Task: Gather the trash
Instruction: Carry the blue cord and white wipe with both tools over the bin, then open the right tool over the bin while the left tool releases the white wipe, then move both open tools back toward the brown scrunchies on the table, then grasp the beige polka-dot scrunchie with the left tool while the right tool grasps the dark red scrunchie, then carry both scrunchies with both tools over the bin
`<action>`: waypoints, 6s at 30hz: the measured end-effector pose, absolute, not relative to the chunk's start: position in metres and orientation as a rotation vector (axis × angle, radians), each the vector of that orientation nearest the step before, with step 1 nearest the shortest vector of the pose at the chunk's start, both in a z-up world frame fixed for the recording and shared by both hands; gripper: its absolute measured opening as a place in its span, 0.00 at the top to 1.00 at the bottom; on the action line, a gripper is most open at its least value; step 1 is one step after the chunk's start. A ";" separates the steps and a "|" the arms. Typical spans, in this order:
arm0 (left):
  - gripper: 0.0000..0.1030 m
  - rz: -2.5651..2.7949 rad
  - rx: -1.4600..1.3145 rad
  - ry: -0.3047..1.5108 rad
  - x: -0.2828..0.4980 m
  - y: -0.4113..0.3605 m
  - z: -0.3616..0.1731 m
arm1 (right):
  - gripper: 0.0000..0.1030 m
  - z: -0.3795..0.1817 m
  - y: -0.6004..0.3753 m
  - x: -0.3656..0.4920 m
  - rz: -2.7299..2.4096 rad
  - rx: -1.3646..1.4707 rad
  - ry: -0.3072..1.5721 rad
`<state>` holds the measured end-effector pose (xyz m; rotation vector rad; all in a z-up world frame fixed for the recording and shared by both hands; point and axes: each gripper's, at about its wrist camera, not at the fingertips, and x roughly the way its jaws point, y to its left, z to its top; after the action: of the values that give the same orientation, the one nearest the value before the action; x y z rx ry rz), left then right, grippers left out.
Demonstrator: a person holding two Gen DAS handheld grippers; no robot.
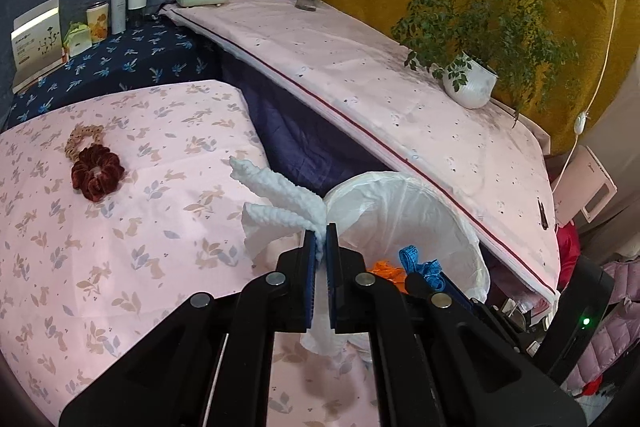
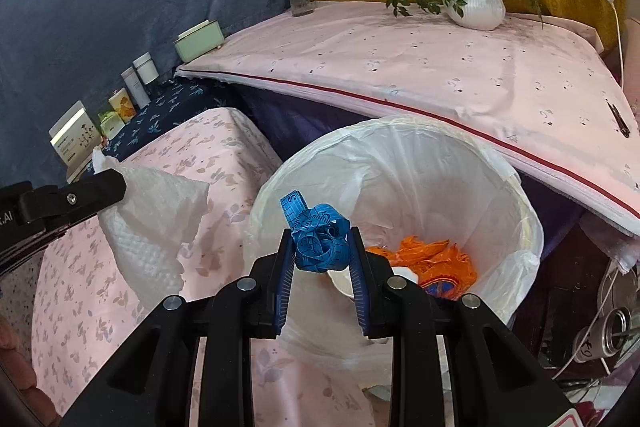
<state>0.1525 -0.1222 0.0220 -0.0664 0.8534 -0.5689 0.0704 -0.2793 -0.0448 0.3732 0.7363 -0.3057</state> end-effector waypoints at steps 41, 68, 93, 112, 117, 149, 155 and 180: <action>0.45 -0.591 -0.035 0.880 0.156 -0.159 -0.002 | 0.48 -0.057 -0.306 0.057 -0.381 0.368 0.754; 0.41 -0.339 -0.119 0.882 0.192 -0.020 -0.022 | 0.42 -0.050 -0.191 0.102 -0.199 0.232 0.795; 0.40 -0.088 -0.149 0.871 0.256 0.127 -0.042 | 0.37 -0.056 -0.060 0.192 -0.030 0.134 0.840; 0.31 -0.051 -0.118 0.899 0.391 0.127 -0.065 | 0.37 -0.087 -0.028 0.316 0.023 0.159 0.922; 0.35 -0.061 -0.110 0.928 0.412 0.117 -0.082 | 0.43 -0.099 -0.027 0.325 0.021 0.146 0.940; 0.87 -0.192 -0.092 0.981 0.235 0.079 -0.077 | 0.84 -0.087 -0.075 0.154 -0.042 0.173 0.912; 0.87 -0.228 -0.087 0.940 0.192 0.062 -0.053 | 0.84 -0.074 -0.103 0.108 -0.083 0.222 0.879; 0.87 -0.445 0.018 0.907 0.100 -0.072 -0.019 | 0.84 -0.034 -0.229 0.000 -0.256 0.371 0.740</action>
<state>0.1005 -0.0719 -0.0191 0.0176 0.9067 -0.4447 0.0004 -0.2288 -0.0336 0.3714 0.7395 -0.2561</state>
